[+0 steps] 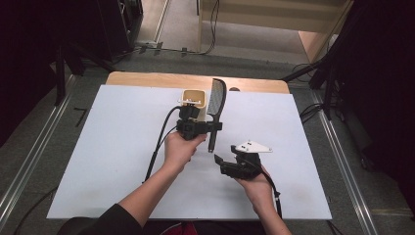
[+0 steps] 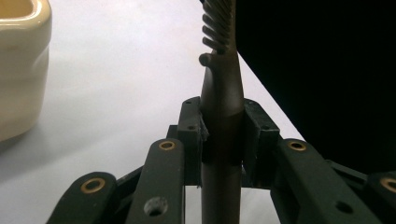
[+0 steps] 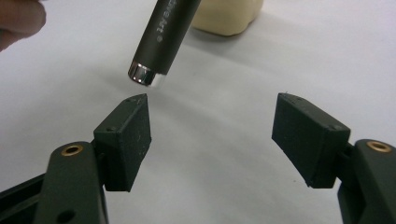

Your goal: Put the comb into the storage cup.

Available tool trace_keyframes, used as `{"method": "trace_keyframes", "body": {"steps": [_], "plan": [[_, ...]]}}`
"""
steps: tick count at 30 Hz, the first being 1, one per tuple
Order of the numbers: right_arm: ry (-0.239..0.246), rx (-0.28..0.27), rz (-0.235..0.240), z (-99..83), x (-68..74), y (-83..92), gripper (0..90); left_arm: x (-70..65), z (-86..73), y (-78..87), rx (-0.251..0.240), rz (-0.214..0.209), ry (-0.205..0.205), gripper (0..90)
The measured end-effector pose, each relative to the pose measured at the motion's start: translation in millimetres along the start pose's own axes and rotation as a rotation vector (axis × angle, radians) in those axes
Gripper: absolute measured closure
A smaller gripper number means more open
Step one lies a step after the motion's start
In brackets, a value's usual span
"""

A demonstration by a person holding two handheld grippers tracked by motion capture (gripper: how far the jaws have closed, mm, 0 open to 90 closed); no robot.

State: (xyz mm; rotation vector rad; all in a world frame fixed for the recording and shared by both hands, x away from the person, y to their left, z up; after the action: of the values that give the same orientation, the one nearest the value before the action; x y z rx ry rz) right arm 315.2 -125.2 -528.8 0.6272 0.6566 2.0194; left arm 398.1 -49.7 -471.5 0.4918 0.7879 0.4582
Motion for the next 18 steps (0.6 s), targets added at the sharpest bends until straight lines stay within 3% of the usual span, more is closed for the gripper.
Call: {"method": "trace_keyframes", "body": {"steps": [5, 18], "plan": [[0.045, 0.023, 0.039, -4.2, -0.5, 2.9, 26.3, -0.4, -0.8, 2.8, 0.006, 0.0, -0.014, 73.3], [0.142, 0.057, 0.056, -15.0, -11.1, 6.8, 26.3, -1.7, -5.4, 9.0, 0.014, -0.016, -0.039, 73.3]]}}
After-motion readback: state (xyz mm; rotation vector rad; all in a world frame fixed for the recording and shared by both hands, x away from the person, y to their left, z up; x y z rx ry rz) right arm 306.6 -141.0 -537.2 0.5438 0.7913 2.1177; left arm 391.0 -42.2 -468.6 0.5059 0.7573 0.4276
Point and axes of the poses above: each handheld gripper's, and its own axes: y roughly backward along the jaws, z roughly out of its top, x roughly to its left, the point moved 9 cm from there along -y, roughly forward along the jaws, and after that the axes turned 6 degrees about x, right-handed, at the moved point
